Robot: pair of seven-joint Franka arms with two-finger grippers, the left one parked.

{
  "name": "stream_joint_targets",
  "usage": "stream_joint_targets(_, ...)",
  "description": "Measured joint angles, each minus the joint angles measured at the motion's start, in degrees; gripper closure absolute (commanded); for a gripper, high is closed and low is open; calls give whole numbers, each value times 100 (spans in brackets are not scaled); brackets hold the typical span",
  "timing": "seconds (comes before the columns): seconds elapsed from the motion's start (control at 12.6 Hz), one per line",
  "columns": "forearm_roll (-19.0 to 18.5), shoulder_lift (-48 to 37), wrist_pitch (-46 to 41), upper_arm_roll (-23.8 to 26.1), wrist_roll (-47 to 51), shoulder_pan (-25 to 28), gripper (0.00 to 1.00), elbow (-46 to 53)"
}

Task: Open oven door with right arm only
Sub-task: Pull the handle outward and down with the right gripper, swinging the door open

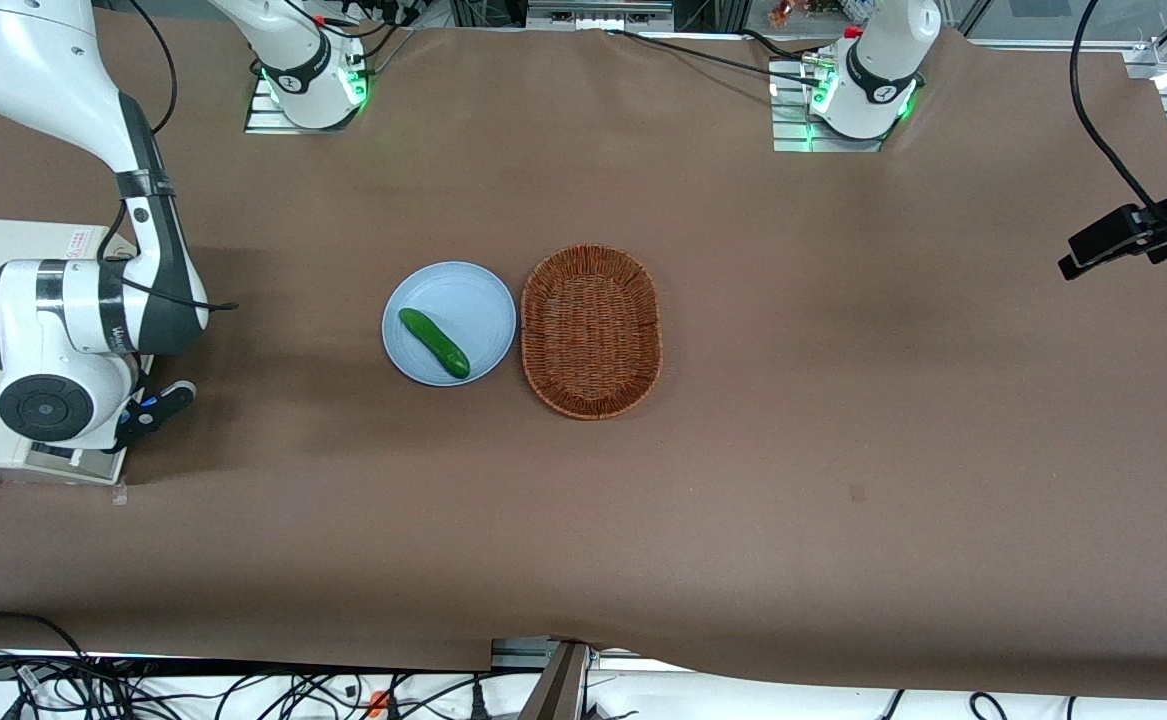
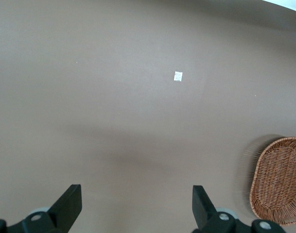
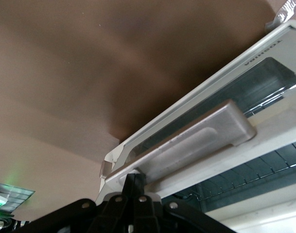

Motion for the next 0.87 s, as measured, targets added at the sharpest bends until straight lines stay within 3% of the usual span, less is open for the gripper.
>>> stream_joint_targets(0.87,932,352,527,105,528,53,100,-6)
